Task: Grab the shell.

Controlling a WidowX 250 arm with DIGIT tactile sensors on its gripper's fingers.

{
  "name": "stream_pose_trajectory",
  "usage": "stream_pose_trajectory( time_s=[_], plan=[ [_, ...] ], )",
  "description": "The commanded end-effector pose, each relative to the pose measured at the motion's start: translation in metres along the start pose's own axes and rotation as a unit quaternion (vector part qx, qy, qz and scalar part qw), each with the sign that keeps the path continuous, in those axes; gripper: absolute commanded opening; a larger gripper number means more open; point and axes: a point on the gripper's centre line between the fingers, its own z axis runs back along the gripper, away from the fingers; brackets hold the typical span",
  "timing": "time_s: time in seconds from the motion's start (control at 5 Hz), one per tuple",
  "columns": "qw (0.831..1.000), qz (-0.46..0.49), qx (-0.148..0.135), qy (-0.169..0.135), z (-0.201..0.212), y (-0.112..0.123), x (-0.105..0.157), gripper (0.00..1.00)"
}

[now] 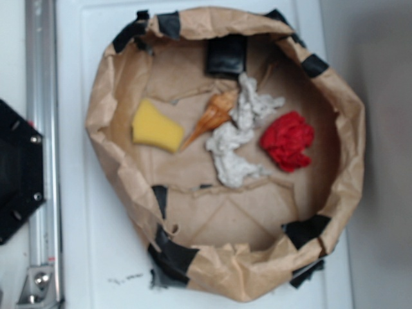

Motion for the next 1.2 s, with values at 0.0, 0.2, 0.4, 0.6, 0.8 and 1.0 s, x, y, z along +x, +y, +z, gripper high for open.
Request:
stream_pose_trajectory(
  time_s=[0.0,0.2,0.4,0.6,0.8,1.0],
  plan=[
    [1.0,0.0,0.0,0.0,0.0,0.0,0.0,1.0],
    [0.996,0.084,0.011,-0.006,-0.054,0.043,0.046,1.0],
    [0.986,0.148,-0.001,-0.077,-0.067,0.066,0.09,1.0],
    [0.982,0.17,0.015,-0.078,-0.086,0.084,0.117,1.0],
    [0.988,0.145,0.028,-0.048,-0.13,0.084,0.129,1.0],
    [0.997,0.074,0.021,-0.031,-0.163,0.065,0.121,1.0]
  ],
)
